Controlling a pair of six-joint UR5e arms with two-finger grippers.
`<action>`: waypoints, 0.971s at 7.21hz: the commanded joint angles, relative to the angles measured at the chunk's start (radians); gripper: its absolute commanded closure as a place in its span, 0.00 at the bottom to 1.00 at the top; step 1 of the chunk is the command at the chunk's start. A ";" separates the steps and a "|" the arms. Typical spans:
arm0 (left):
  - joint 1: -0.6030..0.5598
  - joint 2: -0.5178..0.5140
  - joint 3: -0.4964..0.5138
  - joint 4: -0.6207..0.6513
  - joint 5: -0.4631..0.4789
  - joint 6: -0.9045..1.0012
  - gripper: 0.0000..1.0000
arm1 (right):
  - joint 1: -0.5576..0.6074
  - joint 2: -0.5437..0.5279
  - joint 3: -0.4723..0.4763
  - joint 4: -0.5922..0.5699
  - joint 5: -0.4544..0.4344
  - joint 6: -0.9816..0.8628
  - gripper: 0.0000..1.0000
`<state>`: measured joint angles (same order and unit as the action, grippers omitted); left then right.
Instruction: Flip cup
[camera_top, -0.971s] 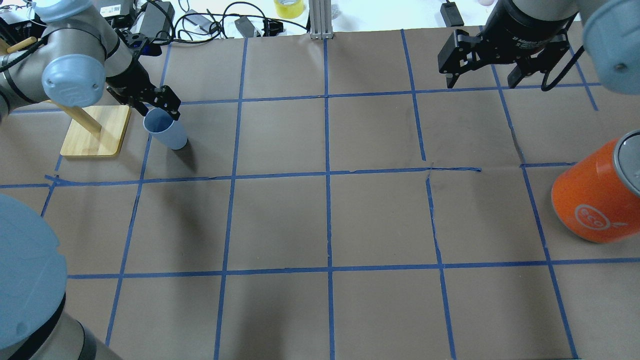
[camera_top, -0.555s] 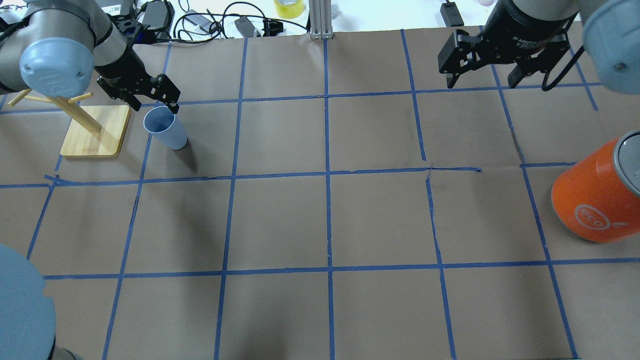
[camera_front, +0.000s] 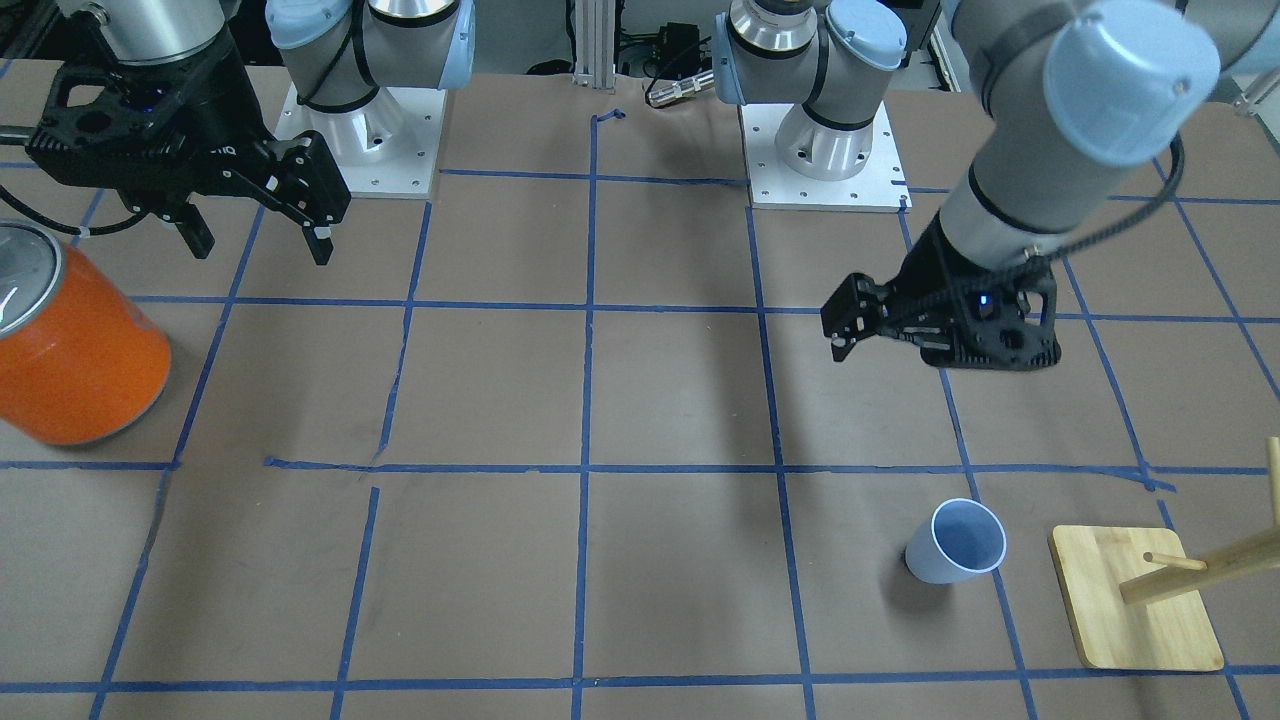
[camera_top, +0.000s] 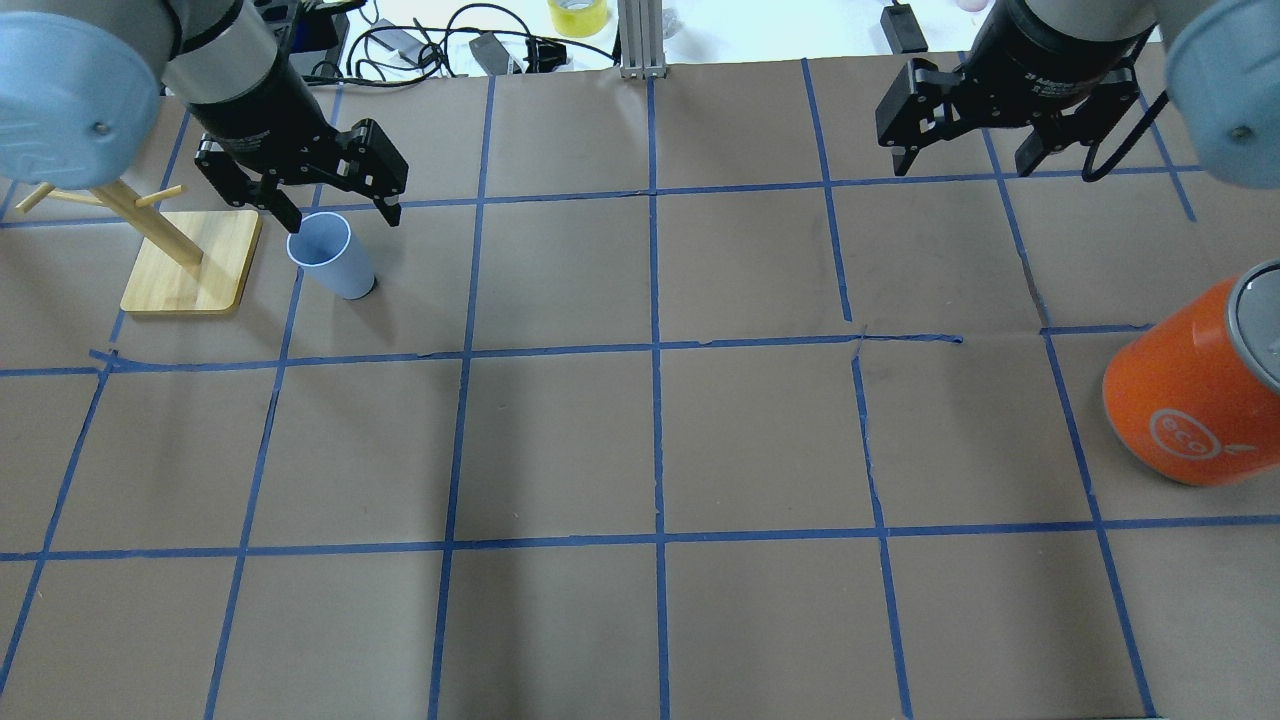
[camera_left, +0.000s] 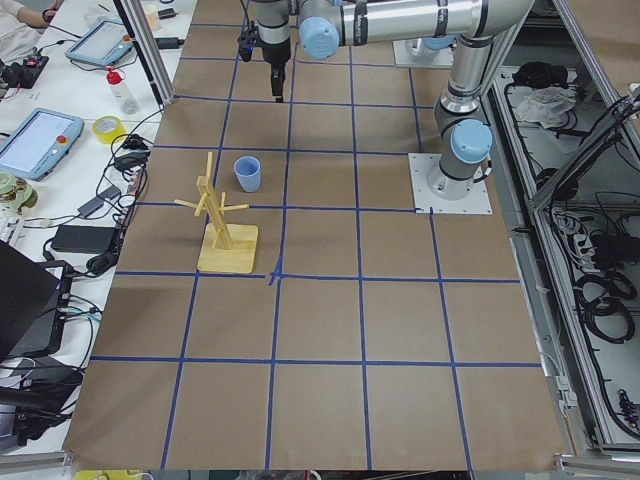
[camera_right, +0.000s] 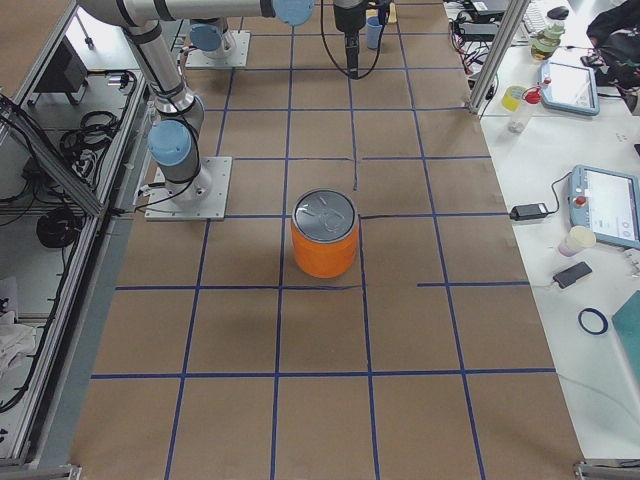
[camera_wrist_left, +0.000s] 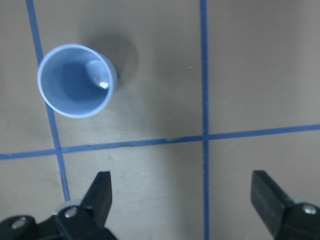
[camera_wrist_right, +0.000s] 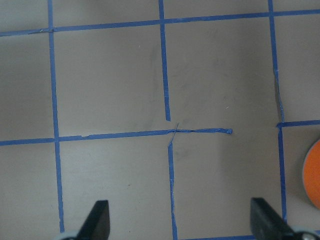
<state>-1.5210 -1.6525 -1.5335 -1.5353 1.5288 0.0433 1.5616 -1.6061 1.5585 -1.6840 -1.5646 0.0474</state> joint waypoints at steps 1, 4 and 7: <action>-0.051 0.118 -0.048 -0.051 0.004 -0.008 0.00 | 0.000 0.000 0.000 0.000 0.000 -0.001 0.00; -0.056 0.139 -0.034 -0.022 0.004 0.000 0.00 | 0.000 0.000 0.000 0.001 0.000 -0.001 0.00; -0.022 0.145 -0.045 -0.017 0.011 -0.011 0.00 | 0.000 0.000 0.000 0.001 0.000 -0.003 0.00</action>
<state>-1.5492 -1.5162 -1.5721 -1.5485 1.5394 0.0383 1.5616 -1.6061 1.5585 -1.6828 -1.5647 0.0447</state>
